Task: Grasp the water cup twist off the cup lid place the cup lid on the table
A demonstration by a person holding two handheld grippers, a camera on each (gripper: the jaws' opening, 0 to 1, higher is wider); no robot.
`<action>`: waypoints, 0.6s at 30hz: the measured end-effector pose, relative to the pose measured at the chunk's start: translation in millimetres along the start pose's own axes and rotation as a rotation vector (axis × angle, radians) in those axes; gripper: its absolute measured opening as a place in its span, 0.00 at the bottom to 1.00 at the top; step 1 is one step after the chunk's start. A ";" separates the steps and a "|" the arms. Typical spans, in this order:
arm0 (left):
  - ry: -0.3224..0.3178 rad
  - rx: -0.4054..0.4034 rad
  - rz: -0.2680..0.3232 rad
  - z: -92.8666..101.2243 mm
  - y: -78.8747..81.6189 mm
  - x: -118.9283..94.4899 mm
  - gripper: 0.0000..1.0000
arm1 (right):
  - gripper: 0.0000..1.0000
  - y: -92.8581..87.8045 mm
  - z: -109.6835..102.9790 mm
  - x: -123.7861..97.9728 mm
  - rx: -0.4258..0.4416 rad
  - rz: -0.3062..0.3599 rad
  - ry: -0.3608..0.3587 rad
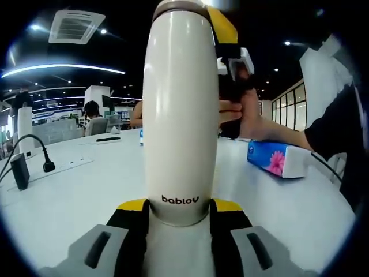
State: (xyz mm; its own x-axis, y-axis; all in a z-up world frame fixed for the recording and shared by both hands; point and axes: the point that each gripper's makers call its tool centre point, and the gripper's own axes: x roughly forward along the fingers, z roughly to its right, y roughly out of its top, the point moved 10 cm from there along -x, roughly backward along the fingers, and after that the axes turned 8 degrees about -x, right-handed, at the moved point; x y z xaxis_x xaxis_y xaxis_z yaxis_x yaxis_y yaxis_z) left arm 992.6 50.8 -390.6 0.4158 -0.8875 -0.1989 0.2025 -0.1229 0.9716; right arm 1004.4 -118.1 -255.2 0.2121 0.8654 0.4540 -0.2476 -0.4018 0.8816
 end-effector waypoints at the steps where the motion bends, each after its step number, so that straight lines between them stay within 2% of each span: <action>1: 0.000 0.000 0.000 0.0 0.0 -0.1 0.43 | 0.44 -0.5 0.7 -0.2 0.025 0.001 0.000; 18: 0.002 -0.001 0.000 -0.1 0.0 -0.5 0.43 | 0.44 -3.3 6.5 2.0 0.040 0.024 0.072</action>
State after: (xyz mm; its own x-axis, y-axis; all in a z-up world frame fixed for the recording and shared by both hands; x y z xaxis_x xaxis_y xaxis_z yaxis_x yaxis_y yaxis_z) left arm 992.4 51.2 -390.5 0.4180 -0.8864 -0.1990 0.2029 -0.1225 0.9715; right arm 1011.7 -117.1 -256.4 0.1380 0.8741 0.4658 -0.2133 -0.4330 0.8758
